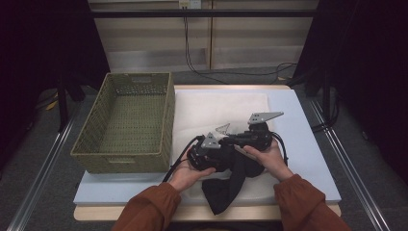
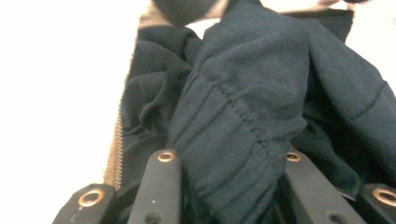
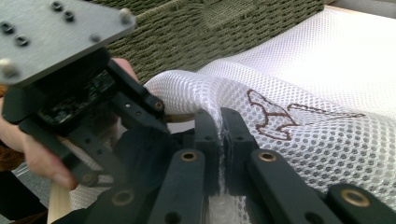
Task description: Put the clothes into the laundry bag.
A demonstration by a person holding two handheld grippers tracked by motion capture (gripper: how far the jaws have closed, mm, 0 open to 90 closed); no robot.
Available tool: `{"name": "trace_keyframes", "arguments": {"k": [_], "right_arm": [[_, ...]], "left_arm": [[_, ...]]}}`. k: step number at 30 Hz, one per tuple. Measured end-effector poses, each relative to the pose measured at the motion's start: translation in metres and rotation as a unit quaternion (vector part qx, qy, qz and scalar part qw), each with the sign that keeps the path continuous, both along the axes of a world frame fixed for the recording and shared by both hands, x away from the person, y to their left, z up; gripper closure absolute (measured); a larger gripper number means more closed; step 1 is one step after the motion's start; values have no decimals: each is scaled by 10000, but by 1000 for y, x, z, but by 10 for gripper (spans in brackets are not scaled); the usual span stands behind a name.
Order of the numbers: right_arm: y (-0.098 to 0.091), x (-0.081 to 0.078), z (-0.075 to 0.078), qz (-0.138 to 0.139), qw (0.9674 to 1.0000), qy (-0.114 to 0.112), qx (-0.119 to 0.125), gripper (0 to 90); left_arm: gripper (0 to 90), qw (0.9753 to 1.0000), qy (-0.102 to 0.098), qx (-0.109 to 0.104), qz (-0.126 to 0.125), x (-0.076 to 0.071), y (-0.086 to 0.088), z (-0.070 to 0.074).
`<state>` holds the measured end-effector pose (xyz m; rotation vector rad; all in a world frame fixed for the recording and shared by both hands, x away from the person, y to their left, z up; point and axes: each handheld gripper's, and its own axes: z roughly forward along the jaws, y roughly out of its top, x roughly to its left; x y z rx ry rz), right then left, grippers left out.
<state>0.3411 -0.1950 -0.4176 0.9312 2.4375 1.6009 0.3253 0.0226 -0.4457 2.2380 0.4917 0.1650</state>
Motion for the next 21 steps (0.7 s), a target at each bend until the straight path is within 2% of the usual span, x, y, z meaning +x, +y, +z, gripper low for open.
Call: {"name": "trace_keyframes", "arguments": {"k": [2, 4, 5, 7, 10, 11, 12, 14, 16, 17, 18, 21], "right_arm": [[0, 0, 0, 7, 10000, 6, 4, 873], [0, 0, 0, 1, 10000, 19, 18, 873], [0, 0, 1, 12, 10000, 21, 20, 873], [0, 0, 1, 10, 10000, 28, 36, 872], [1, -1, 1, 40, 10000, 37, 29, 873], [1, -1, 1, 41, 10000, 38, 22, 873], [1, -1, 1, 58, 10000, 43, 12, 872], [2, -1, 0, 80, 9999, 68, 1, 870], [2, 0, -1, 130, 9998, 114, -27, 871], [2, 0, -2, 133, 9998, 125, -33, 871], [2, 0, -3, 128, 9998, 131, -25, 871], [2, 0, -3, 142, 9998, 145, -28, 871]], "left_arm": [[726, 9999, -5, -113, 69, 3, -1, -1], [727, 9999, -33, -43, 111, 5, -1, 0], [727, 9998, 14, -100, 181, 6, -2, 0], [728, 9996, -60, -80, 258, 9, -2, -1], [727, 9992, -22, -122, 382, 12, -3, -4], [726, 9990, -87, -94, 436, 11, -4, -5], [720, 9984, -8, -234, 512, 12, -4, -11], [708, 9985, 40, -236, 496, 12, -4, -14], [677, 9989, -71, -138, 450, 9, -4, -19], [667, 9987, -72, -224, 442, 9, -4, -20], [646, 9990, -74, -159, 415, 9, -4, -19], [518, 9993, -25, -195, 315, 6, -4, -16]]}}
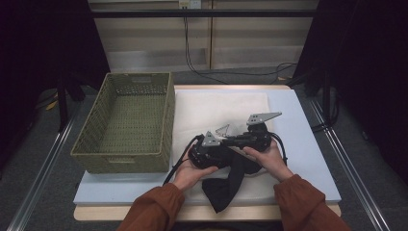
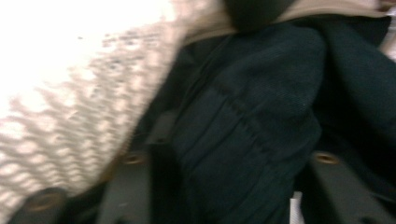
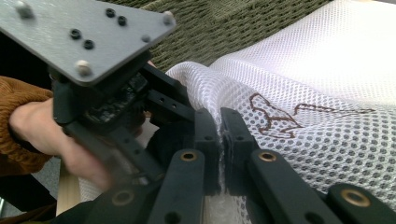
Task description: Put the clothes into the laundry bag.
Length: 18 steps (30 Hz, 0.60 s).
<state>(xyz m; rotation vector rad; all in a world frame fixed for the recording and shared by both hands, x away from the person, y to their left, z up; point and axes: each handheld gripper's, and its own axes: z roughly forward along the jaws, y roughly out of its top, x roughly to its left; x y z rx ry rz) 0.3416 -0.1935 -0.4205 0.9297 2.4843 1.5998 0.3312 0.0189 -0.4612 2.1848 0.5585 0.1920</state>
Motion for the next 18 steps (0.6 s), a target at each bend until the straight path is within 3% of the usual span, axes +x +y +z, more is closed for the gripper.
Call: {"name": "trace_keyframes", "arguments": {"k": [4, 10, 13, 18], "right_arm": [[-2, 1, 0, -7, 10000, -1, 39, 871], [-2, 1, 0, -3, 10000, -7, 48, 871], [-2, 1, -1, -7, 10000, 1, 53, 870], [-2, 1, -1, -1, 10000, 11, 48, 871]], "left_arm": [[404, 9999, 66, -24, -80, -7, 8, 8], [284, 9999, -62, -85, -93, -21, 28, 23], [271, 9995, -141, -258, -126, -29, 38, 30], [281, 9990, -85, -217, -392, -42, 45, 29]]}}
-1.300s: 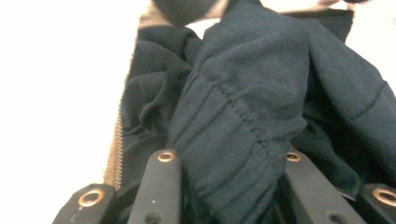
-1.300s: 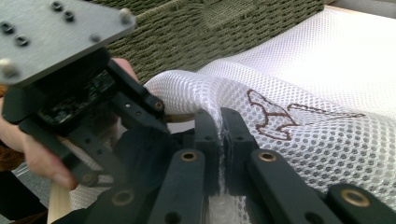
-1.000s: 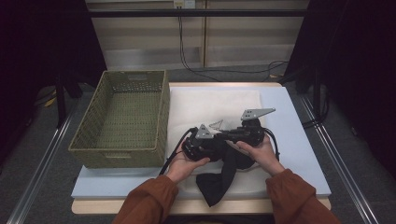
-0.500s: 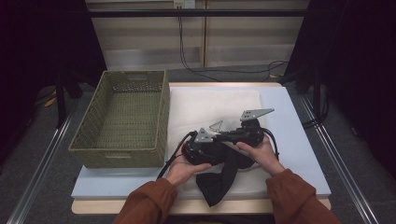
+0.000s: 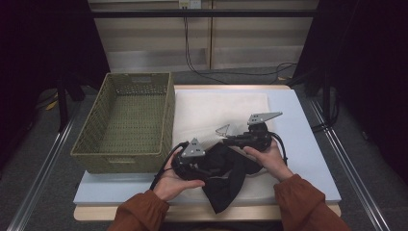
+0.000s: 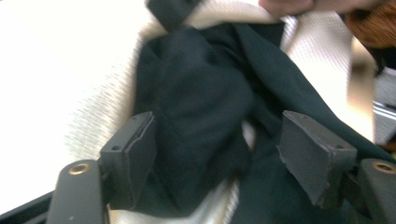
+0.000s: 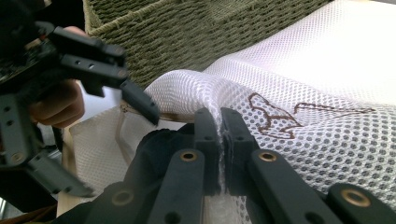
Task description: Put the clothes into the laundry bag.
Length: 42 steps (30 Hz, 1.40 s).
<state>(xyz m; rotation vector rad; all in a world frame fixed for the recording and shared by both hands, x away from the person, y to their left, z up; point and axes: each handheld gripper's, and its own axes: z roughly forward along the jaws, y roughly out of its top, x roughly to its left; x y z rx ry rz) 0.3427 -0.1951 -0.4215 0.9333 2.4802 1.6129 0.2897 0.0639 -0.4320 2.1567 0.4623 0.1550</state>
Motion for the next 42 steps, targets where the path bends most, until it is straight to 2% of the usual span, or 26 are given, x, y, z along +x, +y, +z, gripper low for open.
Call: {"name": "trace_keyframes", "arguments": {"k": [2, 3, 4, 5, 6, 7, 8, 10, 11, 12, 14, 18, 19, 22, 23, 24, 26, 28, 31, 34, 35, 37, 39, 40, 41, 42], "right_arm": [[0, 0, 0, 5, 10000, 6, -2, 870], [0, 0, 0, -1, 10000, 21, -4, 870], [1, 0, 0, -3, 10000, 22, -5, 870], [1, 0, 0, 2, 10000, 12, -18, 869], [1, 0, 0, 5, 10000, 10, -18, 869], [1, 0, 0, 14, 10000, -12, -23, 869], [1, -1, 0, 16, 10000, -16, -25, 869], [1, -1, 0, 9, 10000, -23, -30, 868], [1, -1, -1, 10, 10000, -24, -27, 868], [2, -1, -1, 14, 10000, -10, -33, 868], [2, -1, -1, 18, 10000, -22, -42, 867], [2, -2, 0, 23, 10000, -31, -45, 866], [3, -2, 0, 23, 10000, -32, -46, 866], [3, -1, -1, 29, 10000, -19, -63, 867], [3, -1, -1, 33, 10000, -22, -63, 867], [4, -2, 0, 25, 10000, -23, -70, 867], [4, -2, 0, 21, 10000, -28, -59, 867], [4, -2, 0, 23, 10000, -36, -61, 866], [4, -2, 0, 31, 10000, -31, -56, 867], [3, -2, 1, 30, 10000, -20, -42, 867], [3, -2, 1, 27, 10000, -19, -38, 867], [2, -2, 1, 36, 10000, -25, -36, 868], [3, -2, 1, 54, 10000, -26, -47, 868], [3, -2, 1, 59, 10000, -27, -54, 868], [4, -2, 1, 68, 10000, -21, -58, 868], [4, -2, 1, 69, 10000, -19, -58, 869]], "left_arm": [[294, 9998, 14, 155, -115, -4, -1, -6], [301, 9998, 65, 101, -131, -5, -3, -10], [339, 9994, 89, 229, -244, -6, -4, -12], [400, 9992, 126, 210, -330, -6, -6, -17], [406, 9985, 179, 358, -361, -7, -8, -19], [406, 9984, 243, 288, -419, -6, -9, -21], [406, 9984, 196, 348, -410, -6, -11, -23], [399, 9978, 241, 416, -462, -5, -13, -24], [383, 9977, 242, 375, -502, -5, -14, -27], [380, 9970, 230, 520, -525, -5, -16, -29], [380, 9959, 212, 624, -617, -5, -19, -33], [383, 9952, 151, 711, -653, -6, -21, -37], [400, 9942, 68, 864, -643, -7, -21, -36], [525, 9947, -92, 878, -535, -6, -22, -37], [563, 9955, -79, 825, -470, -6, -22, -38], [607, 9944, -123, 959, -427, -5, -21, -36], [666, 9961, -63, 823, -328, -4, -22, -38], [715, 9957, -55, 850, -364, -1, -22, -37], [794, 9957, 85, 848, -367, 3, -23, -36], [808, 9964, 261, 754, -293, 9, -22, -32], [810, 9962, 267, 755, -330, 11, -20, -30], [813, 9974, 269, 628, -228, 11, -21, -27], [815, 9973, 266, 622, -283, 13, -20, -25], [815, 9980, 288, 543, -173, 13, -21, -25], [816, 9978, 266, 568, -227, 15, -20, -24], [816, 9982, 268, 525, -129, 15, -21, -23]]}}
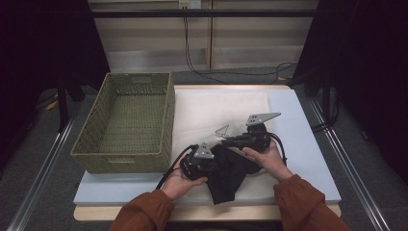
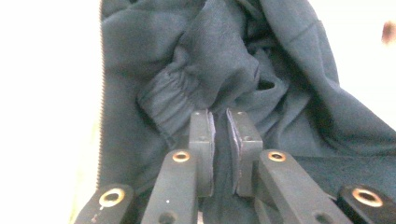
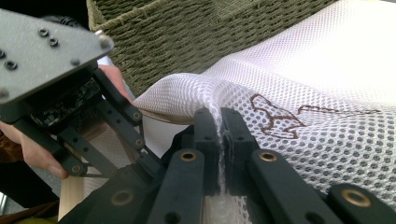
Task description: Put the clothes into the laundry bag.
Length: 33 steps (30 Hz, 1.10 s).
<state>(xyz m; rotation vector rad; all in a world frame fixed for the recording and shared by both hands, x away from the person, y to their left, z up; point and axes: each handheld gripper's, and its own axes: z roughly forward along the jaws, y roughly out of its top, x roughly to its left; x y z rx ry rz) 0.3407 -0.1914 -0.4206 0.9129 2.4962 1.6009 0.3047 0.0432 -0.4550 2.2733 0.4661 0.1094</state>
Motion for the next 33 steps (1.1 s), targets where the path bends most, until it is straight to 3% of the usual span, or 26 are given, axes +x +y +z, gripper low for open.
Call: {"name": "trace_keyframes", "arguments": {"k": [8, 14, 18, 20, 23, 28, 33], "right_arm": [[0, 0, 1, 17, 10000, 20, 31, 869], [-1, 0, 1, -8, 10000, -5, 43, 869], [-1, 0, 1, -12, 10000, 14, 44, 870], [-1, 0, 1, -17, 10000, 7, 39, 870], [-1, 0, 1, -16, 10000, -15, 64, 871], [-1, 0, 2, -6, 10000, 1, 92, 870], [-1, 1, -1, -2, 10000, 36, 46, 868]], "left_arm": [[822, 9990, 78, -198, 395, 14, -9, 0], [822, 9990, 52, -223, 378, 13, -14, 5], [822, 9983, 74, -285, 509, 17, -17, 6], [823, 9970, 186, -423, 615, 21, -20, 4], [823, 9965, 70, -347, 751, 23, -22, 7], [824, 9939, -122, -395, 1019, 28, -26, 3], [821, 9941, -134, -478, 964, 33, -27, -6]]}}
